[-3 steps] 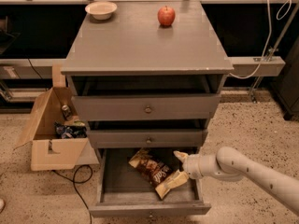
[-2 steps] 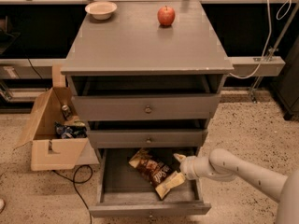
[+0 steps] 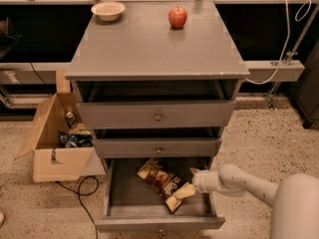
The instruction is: Pick brown chip bag from bottom drawer and place on counter
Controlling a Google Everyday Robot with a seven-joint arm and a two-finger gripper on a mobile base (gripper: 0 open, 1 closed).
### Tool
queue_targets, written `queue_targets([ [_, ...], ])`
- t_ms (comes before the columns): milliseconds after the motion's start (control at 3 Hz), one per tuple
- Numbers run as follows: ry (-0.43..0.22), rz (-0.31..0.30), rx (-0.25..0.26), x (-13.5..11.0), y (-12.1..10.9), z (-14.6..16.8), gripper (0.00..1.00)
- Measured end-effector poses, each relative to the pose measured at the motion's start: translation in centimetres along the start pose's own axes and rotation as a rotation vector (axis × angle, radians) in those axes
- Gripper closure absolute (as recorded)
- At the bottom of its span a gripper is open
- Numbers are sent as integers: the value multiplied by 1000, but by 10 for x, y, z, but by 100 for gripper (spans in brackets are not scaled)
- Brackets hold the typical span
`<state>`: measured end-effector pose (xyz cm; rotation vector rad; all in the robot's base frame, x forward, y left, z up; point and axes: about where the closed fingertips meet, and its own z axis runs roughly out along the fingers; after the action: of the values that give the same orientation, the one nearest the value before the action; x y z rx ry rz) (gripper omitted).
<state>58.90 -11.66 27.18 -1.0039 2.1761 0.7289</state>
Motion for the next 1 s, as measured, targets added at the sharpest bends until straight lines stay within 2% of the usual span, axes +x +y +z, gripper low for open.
queue_targets([
  [333, -7, 46, -1, 6, -12, 24, 0],
  [1000, 21, 122, -12, 14, -17, 84, 0],
])
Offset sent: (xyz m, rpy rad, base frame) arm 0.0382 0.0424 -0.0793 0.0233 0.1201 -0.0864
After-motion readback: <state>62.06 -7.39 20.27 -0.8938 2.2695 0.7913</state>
